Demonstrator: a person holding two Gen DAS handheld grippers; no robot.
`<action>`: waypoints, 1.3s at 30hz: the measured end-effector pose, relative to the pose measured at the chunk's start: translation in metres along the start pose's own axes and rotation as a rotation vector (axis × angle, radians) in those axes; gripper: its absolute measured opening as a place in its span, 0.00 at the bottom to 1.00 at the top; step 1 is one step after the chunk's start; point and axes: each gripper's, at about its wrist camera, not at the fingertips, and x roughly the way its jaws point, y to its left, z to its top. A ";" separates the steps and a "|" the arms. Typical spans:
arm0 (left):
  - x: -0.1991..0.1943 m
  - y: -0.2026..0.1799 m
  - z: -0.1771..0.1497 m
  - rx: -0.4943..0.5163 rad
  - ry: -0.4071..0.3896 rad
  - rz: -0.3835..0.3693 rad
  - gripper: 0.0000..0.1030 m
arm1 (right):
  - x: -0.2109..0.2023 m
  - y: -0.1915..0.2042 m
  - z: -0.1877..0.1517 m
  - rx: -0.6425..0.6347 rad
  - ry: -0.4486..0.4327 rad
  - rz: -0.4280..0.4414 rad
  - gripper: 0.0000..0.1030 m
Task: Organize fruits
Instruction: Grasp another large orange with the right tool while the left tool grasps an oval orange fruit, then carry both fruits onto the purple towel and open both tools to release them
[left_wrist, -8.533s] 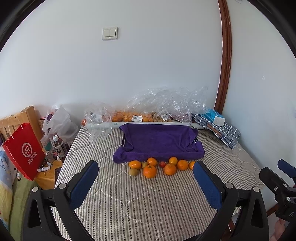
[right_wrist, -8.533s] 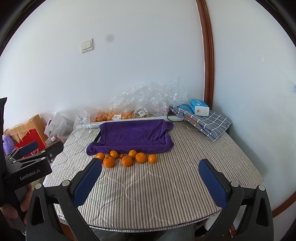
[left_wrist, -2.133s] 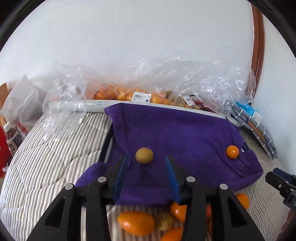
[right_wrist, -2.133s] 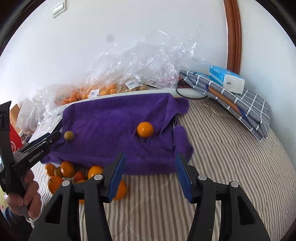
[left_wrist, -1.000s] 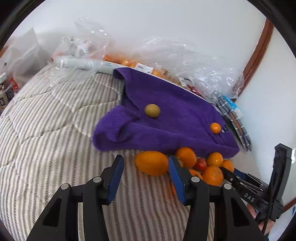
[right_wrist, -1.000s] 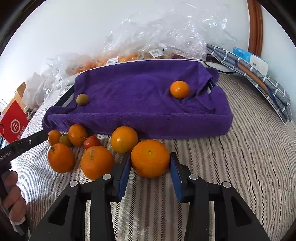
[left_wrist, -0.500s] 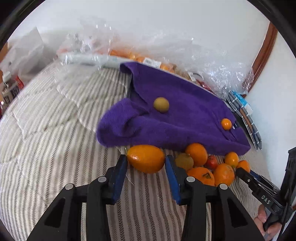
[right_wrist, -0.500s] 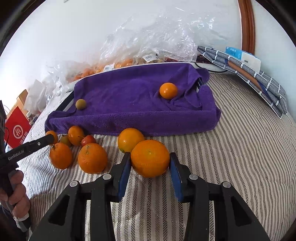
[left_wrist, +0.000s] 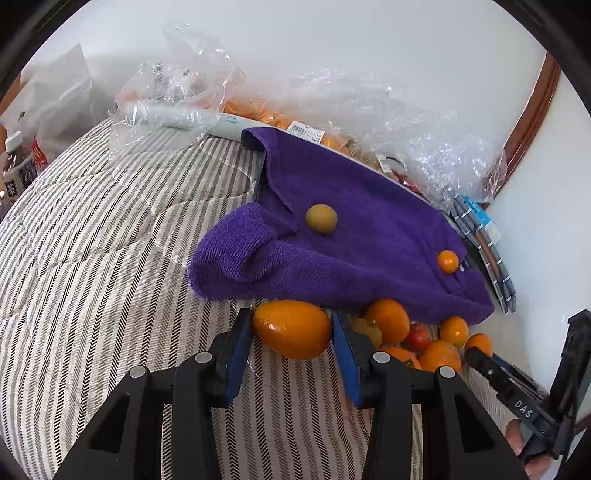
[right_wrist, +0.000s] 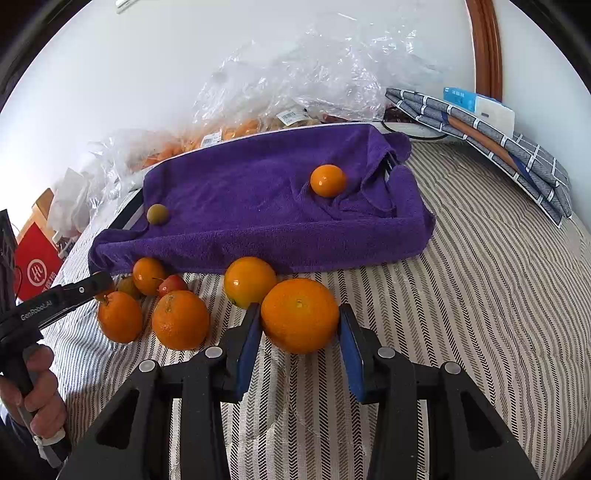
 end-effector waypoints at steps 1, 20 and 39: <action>-0.003 0.000 0.000 0.003 -0.015 0.004 0.40 | 0.000 0.000 0.000 0.001 0.002 -0.003 0.40; -0.022 -0.001 0.005 0.003 -0.132 0.041 0.40 | -0.013 -0.013 -0.002 0.077 -0.066 0.045 0.40; -0.024 -0.046 0.069 0.080 -0.193 -0.069 0.40 | -0.034 -0.022 0.069 0.059 -0.182 0.032 0.40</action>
